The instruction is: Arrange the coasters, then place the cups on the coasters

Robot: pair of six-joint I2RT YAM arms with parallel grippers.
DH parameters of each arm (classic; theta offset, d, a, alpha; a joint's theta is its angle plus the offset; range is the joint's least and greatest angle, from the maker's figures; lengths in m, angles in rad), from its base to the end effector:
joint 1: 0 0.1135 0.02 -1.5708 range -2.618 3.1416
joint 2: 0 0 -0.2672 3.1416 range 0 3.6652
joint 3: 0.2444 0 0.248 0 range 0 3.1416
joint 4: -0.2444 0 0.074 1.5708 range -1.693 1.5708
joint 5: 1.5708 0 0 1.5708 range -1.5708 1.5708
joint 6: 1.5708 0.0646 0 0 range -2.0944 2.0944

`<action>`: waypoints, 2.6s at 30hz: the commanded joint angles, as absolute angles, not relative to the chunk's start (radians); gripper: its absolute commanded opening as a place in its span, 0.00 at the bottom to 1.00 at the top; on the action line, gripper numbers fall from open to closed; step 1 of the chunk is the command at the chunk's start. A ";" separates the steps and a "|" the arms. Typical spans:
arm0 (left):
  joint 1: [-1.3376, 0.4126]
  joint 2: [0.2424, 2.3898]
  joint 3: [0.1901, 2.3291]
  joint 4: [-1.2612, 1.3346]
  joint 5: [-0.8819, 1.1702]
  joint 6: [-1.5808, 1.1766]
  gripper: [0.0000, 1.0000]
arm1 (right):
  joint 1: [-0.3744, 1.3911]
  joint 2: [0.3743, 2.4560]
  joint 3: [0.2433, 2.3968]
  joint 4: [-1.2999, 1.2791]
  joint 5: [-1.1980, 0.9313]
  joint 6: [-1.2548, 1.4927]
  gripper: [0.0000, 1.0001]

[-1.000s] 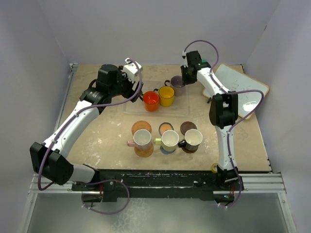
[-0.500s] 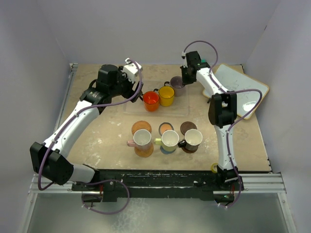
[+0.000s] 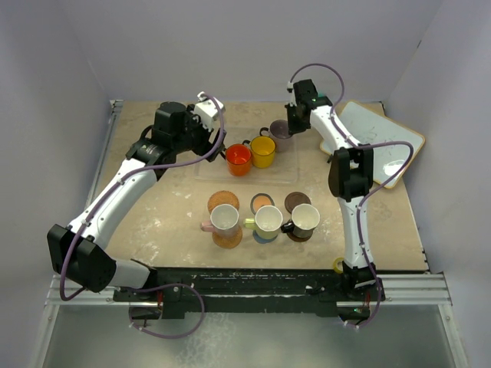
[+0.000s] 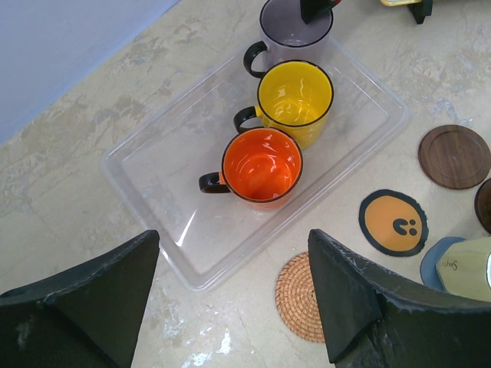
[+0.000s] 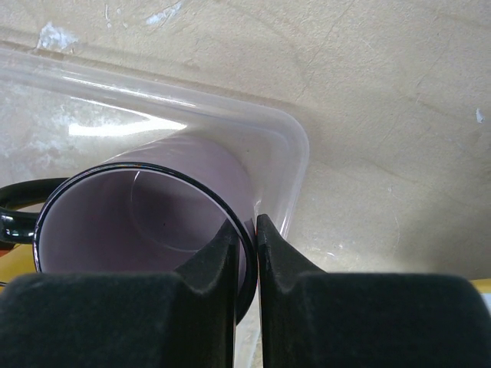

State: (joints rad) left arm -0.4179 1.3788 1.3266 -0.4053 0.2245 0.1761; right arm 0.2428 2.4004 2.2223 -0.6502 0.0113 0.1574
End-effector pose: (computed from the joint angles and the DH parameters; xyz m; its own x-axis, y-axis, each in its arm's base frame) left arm 0.3006 -0.1492 0.3627 -0.2961 0.3184 -0.9005 0.6400 0.7660 0.0604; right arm 0.5421 0.1335 0.2082 -0.7428 -0.0225 -0.6691 -0.1180 0.9882 0.0978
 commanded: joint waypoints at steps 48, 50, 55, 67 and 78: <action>-0.411 1.323 1.316 -0.343 0.232 0.172 0.76 | 0.210 1.534 1.408 -0.578 -0.099 -0.122 0.00; -0.412 1.320 1.311 -0.341 0.232 0.172 0.76 | 0.210 1.525 1.356 -0.554 -0.097 -0.133 0.00; -0.412 1.316 1.307 -0.340 0.233 0.172 0.76 | 0.211 1.530 1.264 -0.512 -0.130 -0.132 0.00; -0.411 1.312 1.308 -0.340 0.234 0.170 0.76 | 0.216 1.548 1.190 -0.499 -0.207 -0.139 0.00; -0.411 1.311 1.305 -0.341 0.232 0.171 0.76 | 0.237 1.545 1.150 -0.511 -0.201 -0.161 0.00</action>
State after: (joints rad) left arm -0.4179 1.3476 1.3102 -0.3954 0.2241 0.1761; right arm 0.2230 1.5684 1.1542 -0.5373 -0.1543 -0.1478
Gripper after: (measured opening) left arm 0.761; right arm 0.124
